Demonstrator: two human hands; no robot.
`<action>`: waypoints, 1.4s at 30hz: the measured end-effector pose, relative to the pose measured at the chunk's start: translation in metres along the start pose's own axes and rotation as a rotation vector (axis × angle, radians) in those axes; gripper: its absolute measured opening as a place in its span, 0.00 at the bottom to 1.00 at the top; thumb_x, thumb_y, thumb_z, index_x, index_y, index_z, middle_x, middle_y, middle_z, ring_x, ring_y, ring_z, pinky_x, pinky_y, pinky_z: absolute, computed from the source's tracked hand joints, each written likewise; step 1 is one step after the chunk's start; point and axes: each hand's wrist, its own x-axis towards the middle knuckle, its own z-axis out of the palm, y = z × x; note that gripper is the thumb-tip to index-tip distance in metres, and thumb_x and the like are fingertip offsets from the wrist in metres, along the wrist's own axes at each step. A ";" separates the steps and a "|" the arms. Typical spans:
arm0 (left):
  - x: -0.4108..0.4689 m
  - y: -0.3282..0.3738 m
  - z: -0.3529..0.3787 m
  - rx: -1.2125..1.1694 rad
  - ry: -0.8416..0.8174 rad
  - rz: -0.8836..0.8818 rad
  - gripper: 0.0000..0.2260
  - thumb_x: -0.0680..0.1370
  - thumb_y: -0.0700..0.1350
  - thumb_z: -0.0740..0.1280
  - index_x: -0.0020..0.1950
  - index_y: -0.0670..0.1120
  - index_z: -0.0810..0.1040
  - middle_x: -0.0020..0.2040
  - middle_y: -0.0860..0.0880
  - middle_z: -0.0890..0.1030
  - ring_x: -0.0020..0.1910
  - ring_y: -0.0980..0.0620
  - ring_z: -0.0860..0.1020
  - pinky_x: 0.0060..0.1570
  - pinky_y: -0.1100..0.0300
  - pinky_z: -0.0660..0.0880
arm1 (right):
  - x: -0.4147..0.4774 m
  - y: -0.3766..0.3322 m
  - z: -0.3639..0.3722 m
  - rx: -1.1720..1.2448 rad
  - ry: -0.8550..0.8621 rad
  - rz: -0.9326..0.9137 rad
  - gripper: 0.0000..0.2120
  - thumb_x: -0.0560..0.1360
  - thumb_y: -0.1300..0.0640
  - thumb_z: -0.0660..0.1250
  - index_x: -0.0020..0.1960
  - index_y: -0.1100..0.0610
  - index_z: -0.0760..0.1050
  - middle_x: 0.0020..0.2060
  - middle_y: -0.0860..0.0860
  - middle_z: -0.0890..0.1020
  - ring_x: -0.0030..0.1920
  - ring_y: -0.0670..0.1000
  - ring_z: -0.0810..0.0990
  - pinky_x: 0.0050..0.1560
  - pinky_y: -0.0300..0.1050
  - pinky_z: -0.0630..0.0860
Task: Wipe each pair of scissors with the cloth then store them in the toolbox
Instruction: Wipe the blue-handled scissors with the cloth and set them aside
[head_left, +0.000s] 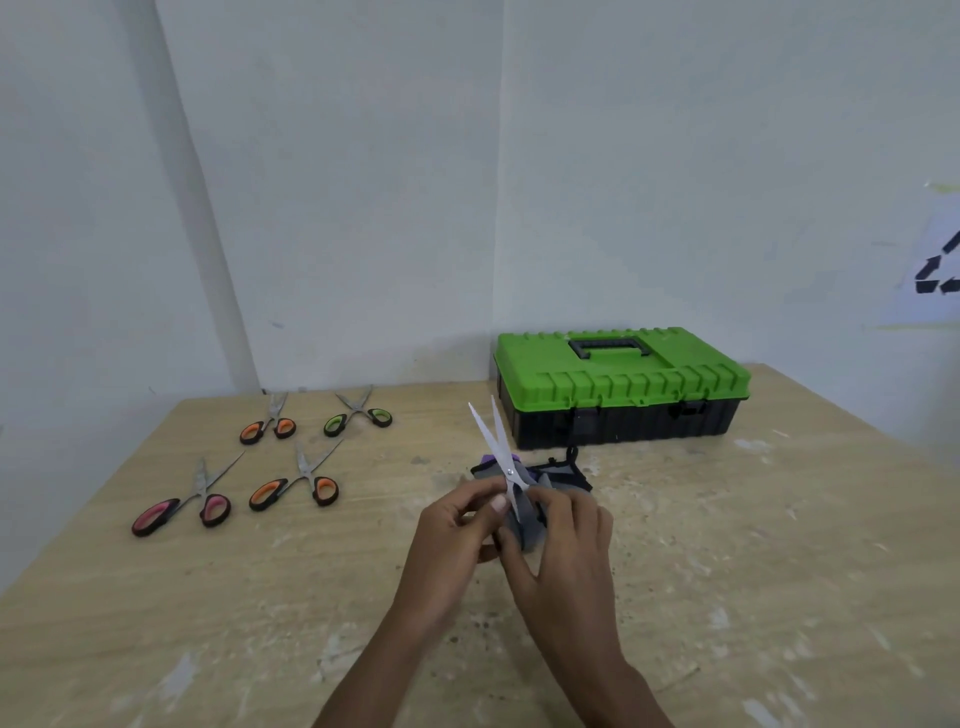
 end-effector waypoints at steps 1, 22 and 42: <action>0.001 0.000 0.003 -0.008 -0.011 -0.008 0.10 0.82 0.41 0.67 0.60 0.49 0.84 0.53 0.52 0.87 0.52 0.52 0.85 0.51 0.52 0.84 | 0.001 0.002 -0.001 0.002 -0.007 0.013 0.18 0.76 0.44 0.64 0.61 0.53 0.73 0.55 0.49 0.73 0.56 0.50 0.67 0.51 0.45 0.73; 0.043 -0.018 0.121 0.089 -0.180 -0.014 0.09 0.81 0.41 0.69 0.60 0.50 0.83 0.53 0.51 0.86 0.45 0.61 0.84 0.45 0.59 0.83 | 0.024 0.106 -0.049 -0.184 0.037 0.107 0.10 0.75 0.62 0.71 0.55 0.56 0.76 0.46 0.52 0.76 0.44 0.54 0.74 0.37 0.50 0.75; 0.068 -0.082 0.118 1.172 -0.120 0.408 0.17 0.77 0.50 0.59 0.60 0.52 0.84 0.67 0.49 0.81 0.70 0.40 0.75 0.69 0.44 0.69 | 0.101 0.269 -0.111 -0.608 -0.264 0.466 0.09 0.80 0.59 0.61 0.54 0.59 0.79 0.50 0.57 0.77 0.53 0.60 0.75 0.46 0.49 0.68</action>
